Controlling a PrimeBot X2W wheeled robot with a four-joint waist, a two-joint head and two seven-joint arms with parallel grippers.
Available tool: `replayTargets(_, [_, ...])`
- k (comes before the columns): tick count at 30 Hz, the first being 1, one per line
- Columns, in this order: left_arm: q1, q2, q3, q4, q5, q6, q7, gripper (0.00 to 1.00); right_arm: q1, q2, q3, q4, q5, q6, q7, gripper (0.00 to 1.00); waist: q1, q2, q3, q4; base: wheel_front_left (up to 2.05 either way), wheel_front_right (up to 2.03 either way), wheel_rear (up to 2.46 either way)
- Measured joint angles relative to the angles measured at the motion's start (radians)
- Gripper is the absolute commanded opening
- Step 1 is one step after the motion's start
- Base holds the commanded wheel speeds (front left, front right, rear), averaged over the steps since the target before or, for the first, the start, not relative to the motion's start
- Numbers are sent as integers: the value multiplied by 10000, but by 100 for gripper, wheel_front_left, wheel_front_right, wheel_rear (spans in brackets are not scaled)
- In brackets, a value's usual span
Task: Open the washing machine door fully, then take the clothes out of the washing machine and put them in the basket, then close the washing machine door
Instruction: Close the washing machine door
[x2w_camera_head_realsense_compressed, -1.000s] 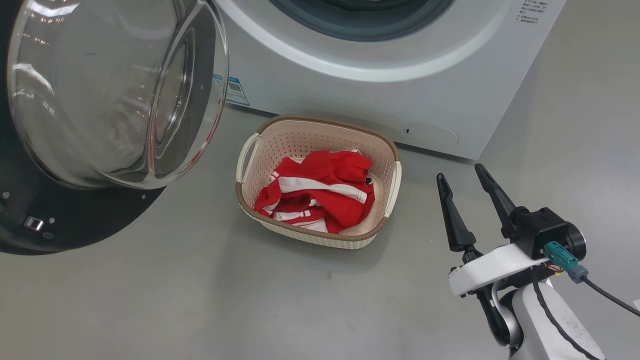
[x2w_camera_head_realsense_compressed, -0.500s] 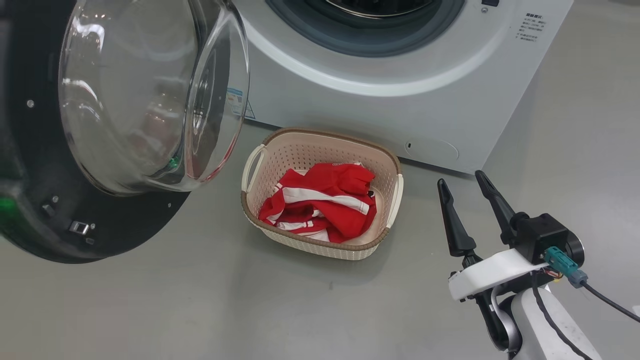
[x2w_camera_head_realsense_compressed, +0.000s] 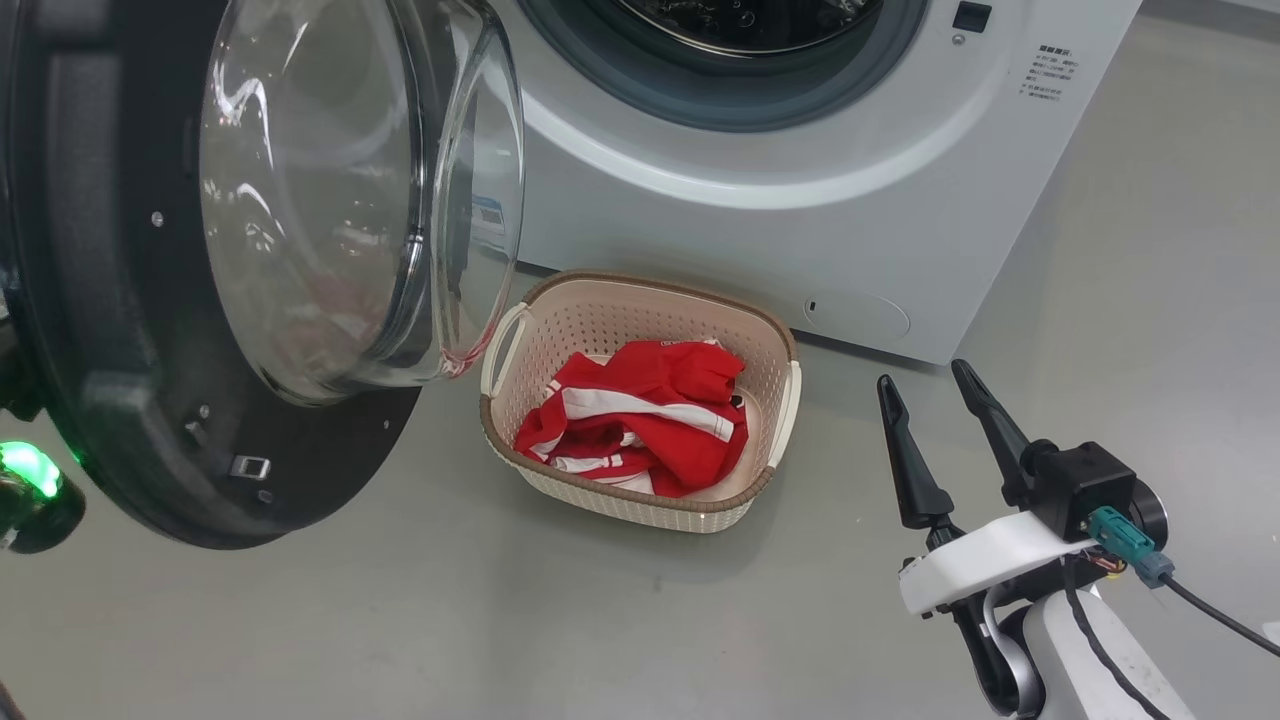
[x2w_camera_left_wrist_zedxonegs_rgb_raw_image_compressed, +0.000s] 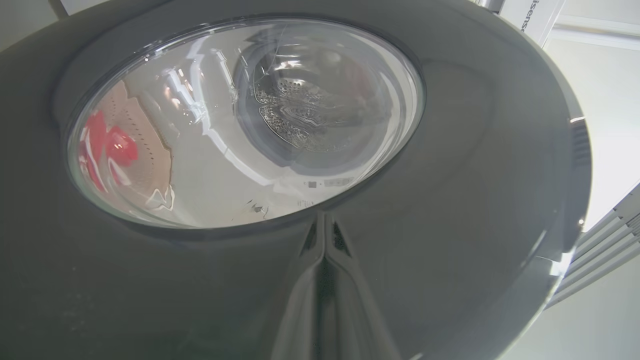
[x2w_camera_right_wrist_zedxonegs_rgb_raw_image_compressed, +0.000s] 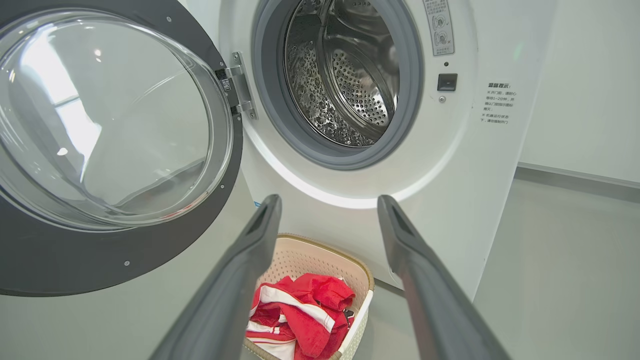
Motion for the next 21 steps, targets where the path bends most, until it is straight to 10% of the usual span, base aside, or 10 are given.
replayTargets(21, [1140,-2107,-391,-1461,-686,-79,1452,0,211,98,186,138,88,2,-88,100,0,0,-372,-297,0,0,0])
